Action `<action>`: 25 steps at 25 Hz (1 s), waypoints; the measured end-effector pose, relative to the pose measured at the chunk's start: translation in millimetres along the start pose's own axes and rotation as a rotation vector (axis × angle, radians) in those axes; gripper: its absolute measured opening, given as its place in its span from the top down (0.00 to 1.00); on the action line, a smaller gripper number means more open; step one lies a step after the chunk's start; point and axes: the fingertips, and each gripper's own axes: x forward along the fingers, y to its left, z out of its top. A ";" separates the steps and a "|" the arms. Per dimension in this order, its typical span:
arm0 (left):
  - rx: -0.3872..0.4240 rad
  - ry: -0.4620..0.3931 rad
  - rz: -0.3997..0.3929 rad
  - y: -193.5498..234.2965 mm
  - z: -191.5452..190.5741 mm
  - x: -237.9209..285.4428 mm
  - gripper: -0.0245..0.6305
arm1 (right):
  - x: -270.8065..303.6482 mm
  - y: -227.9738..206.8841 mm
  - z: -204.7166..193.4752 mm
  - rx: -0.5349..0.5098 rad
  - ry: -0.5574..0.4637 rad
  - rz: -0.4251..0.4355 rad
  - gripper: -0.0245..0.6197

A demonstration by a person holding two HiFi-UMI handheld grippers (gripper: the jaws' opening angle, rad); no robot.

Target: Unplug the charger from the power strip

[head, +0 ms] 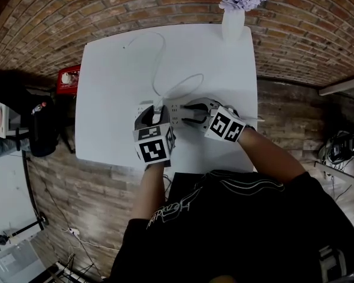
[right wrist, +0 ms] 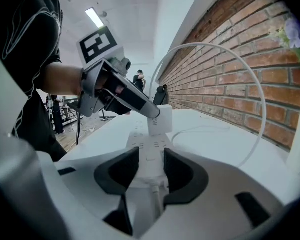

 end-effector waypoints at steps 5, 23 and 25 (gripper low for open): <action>-0.056 0.004 -0.037 1.4 -0.6 -0.2 0.76 | -0.2 -0.5 -0.6 -0.001 0.000 -0.005 0.75; -0.077 -0.014 -0.064 4.1 0.4 -3.8 0.76 | -0.8 -0.8 -0.3 -0.004 0.001 -0.012 0.75; 0.061 -0.013 0.000 -4.5 0.1 -5.1 0.76 | -0.4 -0.3 0.1 -0.006 0.001 -0.012 0.75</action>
